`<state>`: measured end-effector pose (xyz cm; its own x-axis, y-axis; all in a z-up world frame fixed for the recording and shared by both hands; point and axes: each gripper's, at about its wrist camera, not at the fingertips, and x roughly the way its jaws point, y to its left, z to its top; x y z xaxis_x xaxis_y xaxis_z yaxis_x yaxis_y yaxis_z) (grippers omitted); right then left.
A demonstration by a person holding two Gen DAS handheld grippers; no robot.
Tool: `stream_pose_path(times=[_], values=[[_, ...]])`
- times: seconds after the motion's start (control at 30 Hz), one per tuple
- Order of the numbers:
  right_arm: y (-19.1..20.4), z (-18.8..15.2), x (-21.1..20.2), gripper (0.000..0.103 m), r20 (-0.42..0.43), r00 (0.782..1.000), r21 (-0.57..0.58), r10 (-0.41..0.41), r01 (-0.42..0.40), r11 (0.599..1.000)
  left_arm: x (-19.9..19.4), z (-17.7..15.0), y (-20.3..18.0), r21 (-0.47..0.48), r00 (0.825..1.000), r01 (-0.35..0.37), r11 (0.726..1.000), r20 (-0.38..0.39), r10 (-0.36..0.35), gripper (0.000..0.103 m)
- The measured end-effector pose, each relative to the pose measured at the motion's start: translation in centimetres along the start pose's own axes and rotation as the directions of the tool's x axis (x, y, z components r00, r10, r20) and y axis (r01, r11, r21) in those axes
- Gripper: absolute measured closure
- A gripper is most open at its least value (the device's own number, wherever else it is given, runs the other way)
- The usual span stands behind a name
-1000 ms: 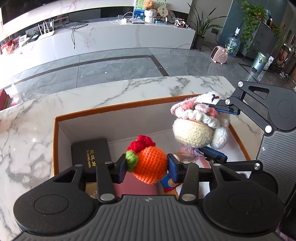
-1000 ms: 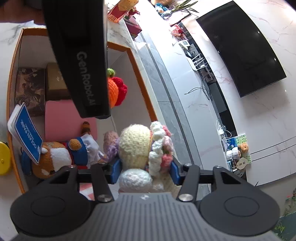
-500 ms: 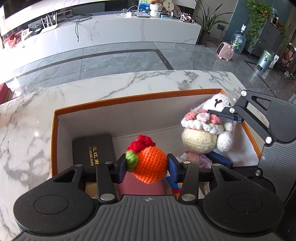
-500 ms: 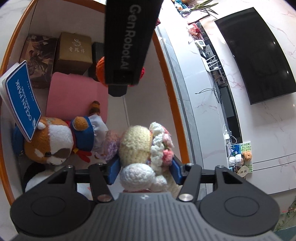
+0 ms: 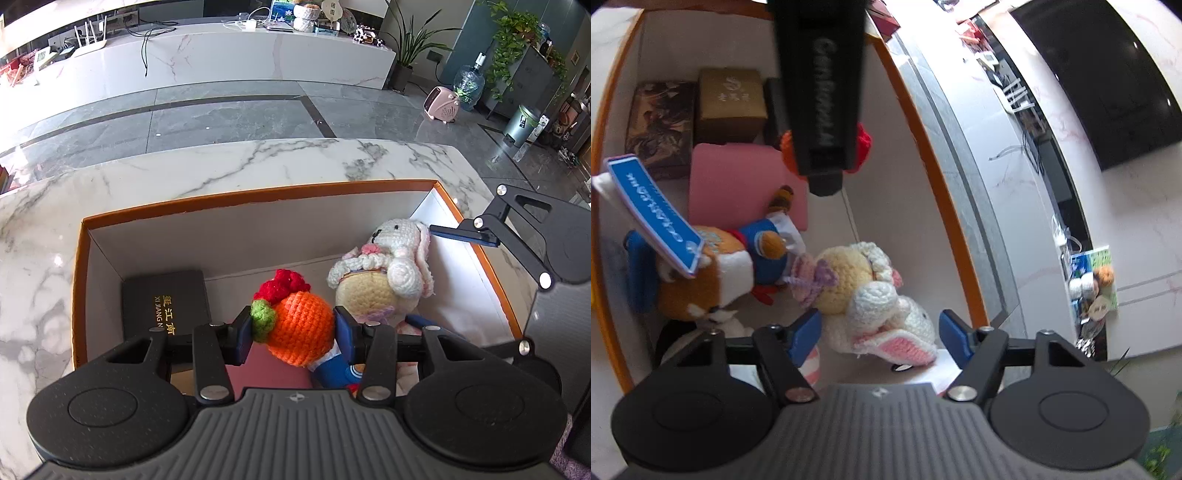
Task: Organize objects
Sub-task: 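Lower both crocheted toys into the box and open both grippers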
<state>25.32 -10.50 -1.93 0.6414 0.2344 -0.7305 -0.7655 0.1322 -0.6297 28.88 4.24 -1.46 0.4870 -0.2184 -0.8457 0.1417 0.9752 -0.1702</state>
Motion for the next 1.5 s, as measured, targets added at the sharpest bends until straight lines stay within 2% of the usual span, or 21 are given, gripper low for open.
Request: stream_pose_path(times=[0.07,0.13,0.23,0.4,0.53,0.63,0.83,1.03,1.23,1.43,1.5], values=[[-1.1,-0.3,0.3,0.04,-0.012,1.0,0.089,0.027,-0.026,0.996,0.3,0.0,0.0,0.0,1.0,0.006,1.0,-0.006,-0.006,0.051],[-2.3,-0.5,0.3,0.053,-0.004,0.998,0.18,0.07,-0.068,0.981,0.6,0.0,-0.1,0.0,1.0,0.02,1.0,-0.013,-0.02,0.051],[-3.7,-0.7,0.1,0.066,0.026,0.989,0.298,0.143,-0.144,0.944,1.1,-0.2,-0.5,0.008,0.999,0.044,0.999,-0.027,-0.044,0.051],[-4.5,-0.2,0.5,0.075,0.06,0.976,0.432,0.211,-0.216,0.875,1.8,-1.3,-1.4,0.023,0.996,0.071,0.997,-0.063,-0.07,0.051],[-4.6,-0.2,2.2,0.081,0.034,0.969,0.453,0.243,-0.232,0.861,1.9,-1.8,-1.6,0.028,0.995,0.077,0.997,-0.066,-0.075,0.051],[-4.4,-0.1,3.3,0.081,0.021,0.971,0.446,0.237,-0.221,0.867,2.1,-1.9,-1.8,0.037,0.994,0.079,0.996,-0.074,-0.076,0.051],[-5.2,-1.1,2.5,0.081,0.04,0.971,0.48,0.234,-0.224,0.848,1.8,-1.1,-1.7,0.042,0.997,0.072,0.997,-0.043,-0.07,0.051],[-5.4,-1.7,0.7,0.08,0.062,0.979,0.519,0.196,-0.199,0.831,2.9,0.6,-0.4,-0.027,0.999,0.03,0.999,-0.028,-0.03,0.051],[-5.4,-1.5,0.0,0.08,0.077,0.979,0.525,0.189,-0.201,0.827,4.6,0.7,-0.1,-0.069,0.997,0.058,0.996,-0.051,-0.061,0.051],[-5.3,-1.9,0.1,0.08,0.081,0.98,0.533,0.184,-0.199,0.823,5.4,0.7,0.5,-0.102,0.996,0.048,0.994,-0.063,-0.055,0.05],[-5.2,-2.2,-0.1,0.08,0.083,0.98,0.536,0.182,-0.198,0.821,5.0,0.7,0.6,-0.109,0.997,0.053,0.993,-0.054,-0.059,0.045]])
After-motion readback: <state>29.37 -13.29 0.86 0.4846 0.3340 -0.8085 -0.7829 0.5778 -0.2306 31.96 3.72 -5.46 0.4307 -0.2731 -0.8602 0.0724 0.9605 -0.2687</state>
